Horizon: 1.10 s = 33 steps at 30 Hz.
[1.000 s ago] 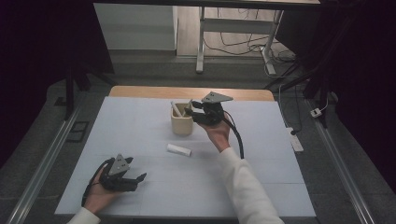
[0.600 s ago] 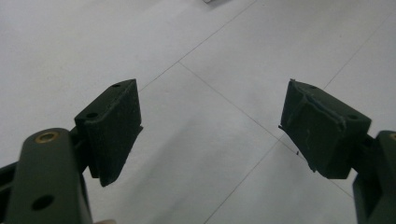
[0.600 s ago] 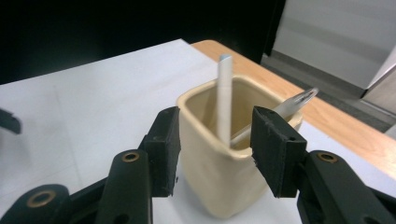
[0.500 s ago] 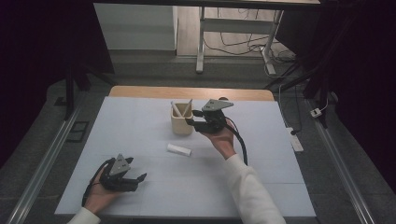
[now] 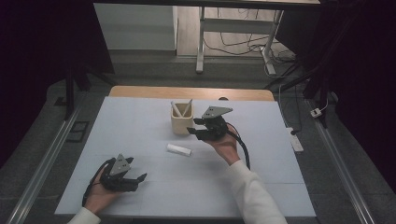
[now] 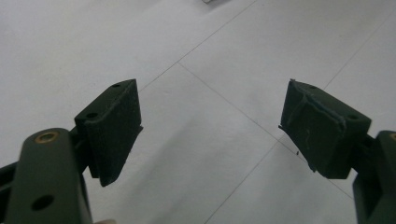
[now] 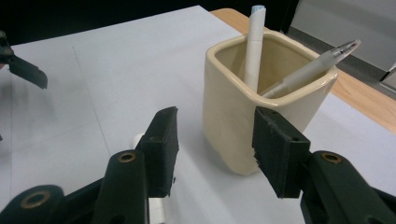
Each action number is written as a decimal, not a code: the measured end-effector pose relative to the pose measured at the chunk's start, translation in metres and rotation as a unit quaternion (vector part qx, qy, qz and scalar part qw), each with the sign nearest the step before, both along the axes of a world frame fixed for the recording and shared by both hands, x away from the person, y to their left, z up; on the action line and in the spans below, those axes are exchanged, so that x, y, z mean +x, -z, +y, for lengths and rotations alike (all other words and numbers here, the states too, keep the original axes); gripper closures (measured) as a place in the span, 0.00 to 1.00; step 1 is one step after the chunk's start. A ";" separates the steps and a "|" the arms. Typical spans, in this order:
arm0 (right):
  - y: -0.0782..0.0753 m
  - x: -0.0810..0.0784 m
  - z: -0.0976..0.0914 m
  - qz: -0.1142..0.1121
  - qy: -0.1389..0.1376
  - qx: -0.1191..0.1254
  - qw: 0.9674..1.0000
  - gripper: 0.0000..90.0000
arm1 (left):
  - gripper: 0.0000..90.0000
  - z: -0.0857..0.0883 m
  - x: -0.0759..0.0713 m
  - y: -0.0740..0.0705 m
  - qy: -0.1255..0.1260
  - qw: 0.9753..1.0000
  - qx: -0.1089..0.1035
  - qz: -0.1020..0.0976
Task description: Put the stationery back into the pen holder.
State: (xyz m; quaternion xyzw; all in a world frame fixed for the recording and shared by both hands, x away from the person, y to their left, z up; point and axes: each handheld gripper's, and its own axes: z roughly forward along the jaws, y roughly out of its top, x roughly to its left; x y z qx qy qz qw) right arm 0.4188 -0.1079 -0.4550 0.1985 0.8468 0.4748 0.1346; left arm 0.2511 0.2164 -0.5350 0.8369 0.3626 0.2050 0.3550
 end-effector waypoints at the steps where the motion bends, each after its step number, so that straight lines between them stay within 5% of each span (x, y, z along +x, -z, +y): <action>1: 0.000 0.000 0.000 0.001 -0.001 -0.003 1.000 0.55 | 0.23 0.000 0.000 0.000 0.000 1.000 0.000 0.000; 33: 0.002 -0.003 0.035 0.032 -0.067 -0.065 0.995 0.54 | 0.23 -0.001 0.000 0.000 0.001 1.000 0.003 0.000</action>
